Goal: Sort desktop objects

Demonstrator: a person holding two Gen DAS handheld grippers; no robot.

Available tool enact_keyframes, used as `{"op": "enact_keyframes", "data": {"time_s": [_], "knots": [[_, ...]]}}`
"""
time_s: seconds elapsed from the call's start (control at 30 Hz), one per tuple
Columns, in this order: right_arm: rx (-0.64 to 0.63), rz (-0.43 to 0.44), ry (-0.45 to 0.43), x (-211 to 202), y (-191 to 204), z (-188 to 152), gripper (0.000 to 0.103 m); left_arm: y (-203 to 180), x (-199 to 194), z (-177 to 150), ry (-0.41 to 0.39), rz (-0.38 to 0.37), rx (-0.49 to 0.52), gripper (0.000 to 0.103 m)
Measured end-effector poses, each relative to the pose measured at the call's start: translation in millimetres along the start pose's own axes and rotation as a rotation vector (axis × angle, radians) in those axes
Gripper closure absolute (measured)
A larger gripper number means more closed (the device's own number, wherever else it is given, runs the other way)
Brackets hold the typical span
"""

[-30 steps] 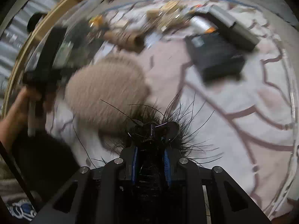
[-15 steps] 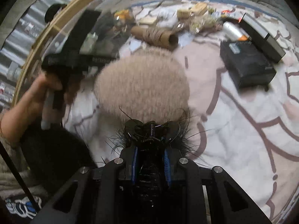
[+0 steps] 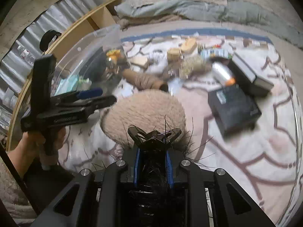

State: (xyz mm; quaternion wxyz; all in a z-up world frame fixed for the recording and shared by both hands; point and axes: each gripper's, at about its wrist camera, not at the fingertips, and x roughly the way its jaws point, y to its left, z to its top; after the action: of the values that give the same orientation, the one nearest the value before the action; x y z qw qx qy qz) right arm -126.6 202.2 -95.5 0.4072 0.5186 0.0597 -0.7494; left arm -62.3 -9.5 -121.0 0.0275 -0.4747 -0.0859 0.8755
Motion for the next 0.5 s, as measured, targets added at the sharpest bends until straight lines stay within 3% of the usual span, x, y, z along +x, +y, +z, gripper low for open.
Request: {"op": "enact_keyframes", "data": {"time_s": [0.2, 0.4, 0.5], "knots": [[-0.015, -0.048, -0.063, 9.5, 0.1, 29.3, 0.08, 6.1, -10.0, 0.6, -0.045, 0.016, 0.058, 0.029], [-0.016, -0.082, -0.094, 16.9, -5.3, 49.5, 0.08, 1.8, 3.7, -4.0, -0.056, 0.12, 0.192, 0.029], [-0.004, -0.09, -0.097, 18.2, -9.7, 52.2, 0.08, -3.4, 13.2, -5.2, -0.072, 0.206, 0.274, 0.029]]}}
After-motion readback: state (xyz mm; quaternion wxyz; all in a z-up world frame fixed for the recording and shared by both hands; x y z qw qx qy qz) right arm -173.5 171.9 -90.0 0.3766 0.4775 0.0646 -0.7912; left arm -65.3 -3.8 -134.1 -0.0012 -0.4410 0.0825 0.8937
